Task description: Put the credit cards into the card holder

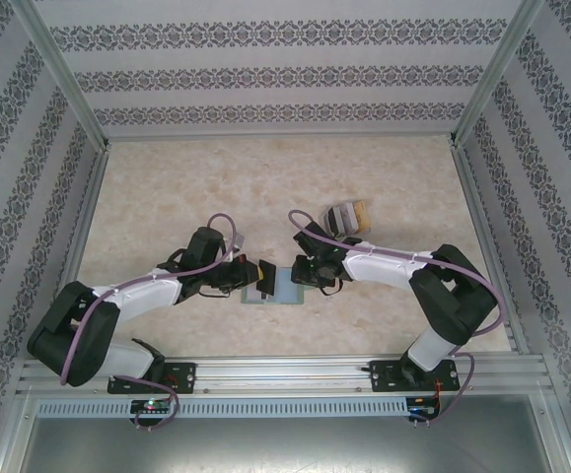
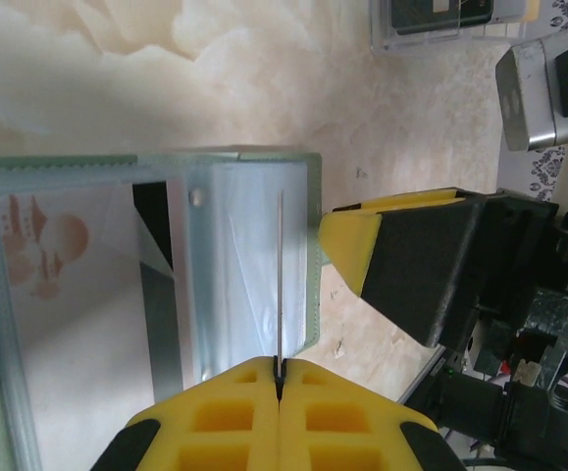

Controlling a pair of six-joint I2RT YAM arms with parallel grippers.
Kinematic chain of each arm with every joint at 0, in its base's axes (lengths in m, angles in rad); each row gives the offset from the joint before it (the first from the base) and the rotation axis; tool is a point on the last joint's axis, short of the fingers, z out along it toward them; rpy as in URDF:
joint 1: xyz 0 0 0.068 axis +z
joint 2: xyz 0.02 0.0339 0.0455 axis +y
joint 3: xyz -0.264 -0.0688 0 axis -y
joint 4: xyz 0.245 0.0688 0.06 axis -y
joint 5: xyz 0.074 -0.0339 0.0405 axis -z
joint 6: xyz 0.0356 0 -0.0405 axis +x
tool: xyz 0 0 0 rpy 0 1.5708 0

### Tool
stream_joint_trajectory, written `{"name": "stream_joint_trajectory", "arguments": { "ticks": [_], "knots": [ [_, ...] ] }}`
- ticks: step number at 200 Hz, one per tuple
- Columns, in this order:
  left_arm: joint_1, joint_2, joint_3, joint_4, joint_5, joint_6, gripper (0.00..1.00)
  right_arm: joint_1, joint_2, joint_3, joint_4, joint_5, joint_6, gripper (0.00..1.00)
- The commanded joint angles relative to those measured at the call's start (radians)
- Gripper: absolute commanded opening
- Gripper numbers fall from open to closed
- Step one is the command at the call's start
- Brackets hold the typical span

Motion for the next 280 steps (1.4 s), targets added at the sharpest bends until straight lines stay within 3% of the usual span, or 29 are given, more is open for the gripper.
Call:
{"name": "stream_joint_trajectory", "arguments": {
  "ticks": [1,108,131,280],
  "knots": [
    [-0.014,0.035,-0.005,0.099,-0.029,-0.006,0.0,0.014,0.02,0.024,-0.025,0.034,-0.029,0.32],
    [-0.028,0.127,-0.018,0.08,-0.042,0.029,0.0,0.017,0.055,0.025,-0.028,0.046,-0.023,0.32],
    [-0.045,0.13,-0.026,0.065,-0.089,0.042,0.0,0.021,0.057,0.024,-0.029,0.049,-0.022,0.32],
    [-0.117,0.233,0.003,0.18,-0.097,-0.078,0.03,0.027,0.046,0.008,0.007,0.041,0.001,0.33]
  ]
}}
